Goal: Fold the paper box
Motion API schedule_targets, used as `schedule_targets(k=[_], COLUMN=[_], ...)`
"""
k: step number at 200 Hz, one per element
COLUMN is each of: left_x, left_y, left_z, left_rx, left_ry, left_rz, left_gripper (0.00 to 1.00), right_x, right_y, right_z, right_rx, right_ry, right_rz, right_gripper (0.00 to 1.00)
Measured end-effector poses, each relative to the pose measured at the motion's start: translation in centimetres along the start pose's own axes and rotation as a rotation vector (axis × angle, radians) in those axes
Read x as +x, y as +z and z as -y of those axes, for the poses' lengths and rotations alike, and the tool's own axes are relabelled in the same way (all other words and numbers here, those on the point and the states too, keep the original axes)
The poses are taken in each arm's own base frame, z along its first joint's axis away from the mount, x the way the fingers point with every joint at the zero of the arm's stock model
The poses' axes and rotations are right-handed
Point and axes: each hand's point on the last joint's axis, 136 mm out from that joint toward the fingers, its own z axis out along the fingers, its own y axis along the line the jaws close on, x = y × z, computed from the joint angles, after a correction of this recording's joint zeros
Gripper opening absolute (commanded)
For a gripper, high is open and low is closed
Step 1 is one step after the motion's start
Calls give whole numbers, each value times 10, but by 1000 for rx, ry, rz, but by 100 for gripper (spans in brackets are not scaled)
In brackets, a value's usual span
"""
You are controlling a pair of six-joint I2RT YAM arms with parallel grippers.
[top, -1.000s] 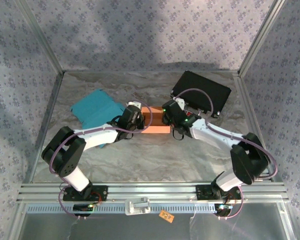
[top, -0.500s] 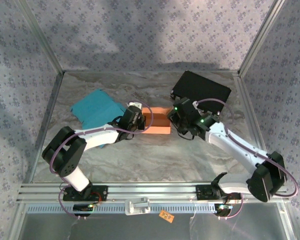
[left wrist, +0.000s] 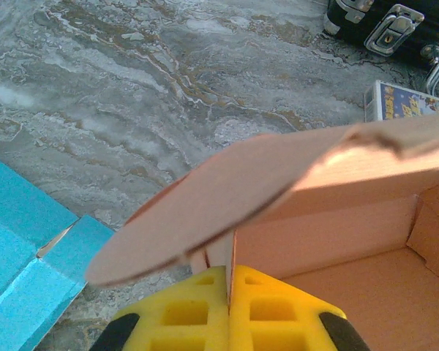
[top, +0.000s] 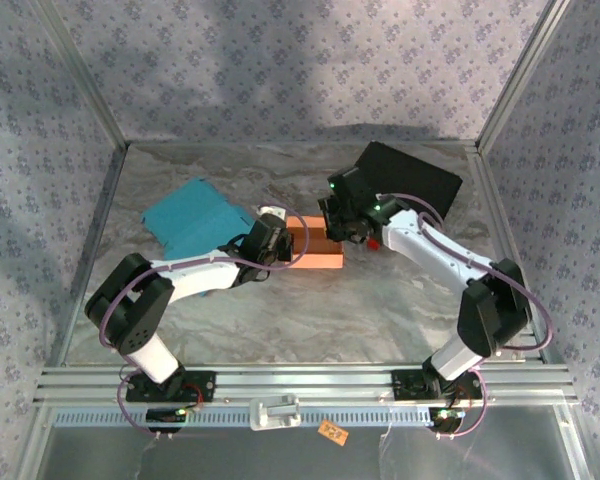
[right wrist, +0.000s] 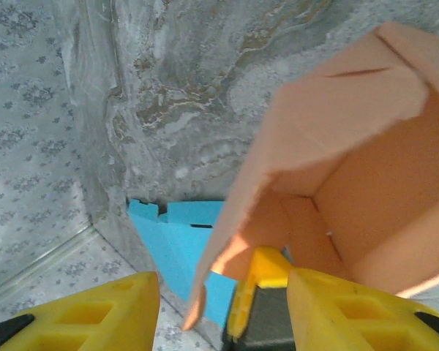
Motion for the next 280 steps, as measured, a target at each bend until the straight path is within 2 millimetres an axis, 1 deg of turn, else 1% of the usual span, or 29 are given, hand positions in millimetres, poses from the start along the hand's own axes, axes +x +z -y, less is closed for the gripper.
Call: schedule_targets(k=[23,33,61,91,100,121,128,138,150,172,186,212,244,280], left_x=[0,0,0,0,0,2,2,5,9,18,24,33,36,58], left_y=[0,0,0,0,0,-1,-1,-2,-3,-9,-18,-38,-59,-75], left_z=[0,0,-1,0,0,1,0,1,-1,0,2,6,10,12], left_rx=[0,-1,-3,-5,-6,-10,-11,-11,-17,-15,-7,15,54,86], left_ry=[0,-1,-7,-4,-3,0,-2,-3,-15,-31,-35,-42,-59,-46], left_rz=[0,0,1,2,4,-1,-3,-12,-34,-65,-75,-84,-85,-148], left_gripper=[0,0,0,0,1,6,11,18,24,29,31,32,33,31], right_x=[0,0,0,-2,-2,-3,-4,-3,-2,-1,0,1,1,-7], right_y=[5,7,19,21,22,24,23,22,20,18,16,14,14,21], right_z=[-6,-5,2,5,7,14,15,15,18,28,34,39,48,77], right_rx=[-2,7,40,52,57,65,60,54,52,53,55,56,71,147], right_ry=[9,14,32,42,46,57,60,62,61,61,60,59,60,66], right_rz=[-13,-24,-47,-61,-64,-69,-73,-82,-92,-106,-117,-128,-133,-106], right_gripper=[43,39,30,18,13,3,0,0,0,0,0,0,0,0])
